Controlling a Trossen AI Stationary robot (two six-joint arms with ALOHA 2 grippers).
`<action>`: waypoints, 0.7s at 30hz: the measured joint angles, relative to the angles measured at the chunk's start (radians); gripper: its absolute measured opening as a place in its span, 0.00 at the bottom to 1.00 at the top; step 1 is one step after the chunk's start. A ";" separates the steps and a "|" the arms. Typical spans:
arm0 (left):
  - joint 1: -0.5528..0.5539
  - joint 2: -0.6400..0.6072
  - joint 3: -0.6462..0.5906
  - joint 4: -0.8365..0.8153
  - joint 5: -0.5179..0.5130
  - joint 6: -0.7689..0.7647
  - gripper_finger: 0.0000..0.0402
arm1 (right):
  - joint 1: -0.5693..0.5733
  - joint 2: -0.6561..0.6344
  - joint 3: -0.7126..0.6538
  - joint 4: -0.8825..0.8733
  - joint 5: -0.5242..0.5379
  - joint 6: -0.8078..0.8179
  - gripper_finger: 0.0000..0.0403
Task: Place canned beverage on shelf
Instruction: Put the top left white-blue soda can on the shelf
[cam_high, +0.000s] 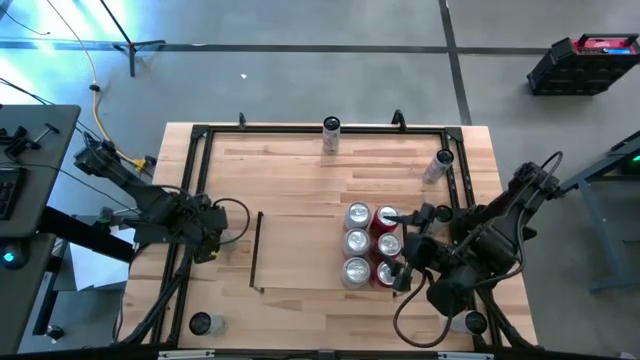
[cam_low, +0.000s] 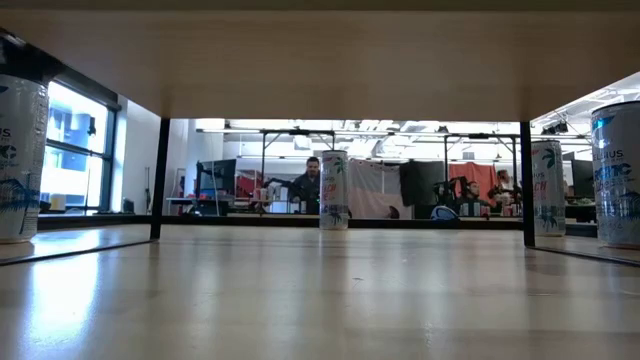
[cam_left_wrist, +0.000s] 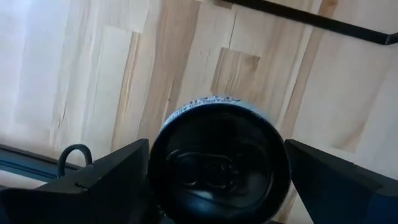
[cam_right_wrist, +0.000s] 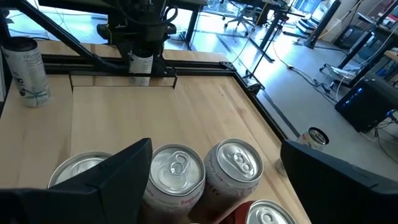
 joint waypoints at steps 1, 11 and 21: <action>0.000 0.000 -0.008 0.006 0.001 0.000 0.89 | 0.000 0.000 0.000 -0.001 0.000 0.003 0.85; 0.001 -0.001 -0.023 0.033 0.025 0.008 0.62 | 0.000 0.003 0.000 0.000 0.000 0.023 0.85; 0.001 0.004 0.173 -0.059 0.065 -0.016 0.59 | 0.001 0.038 0.000 0.000 -0.011 0.026 0.85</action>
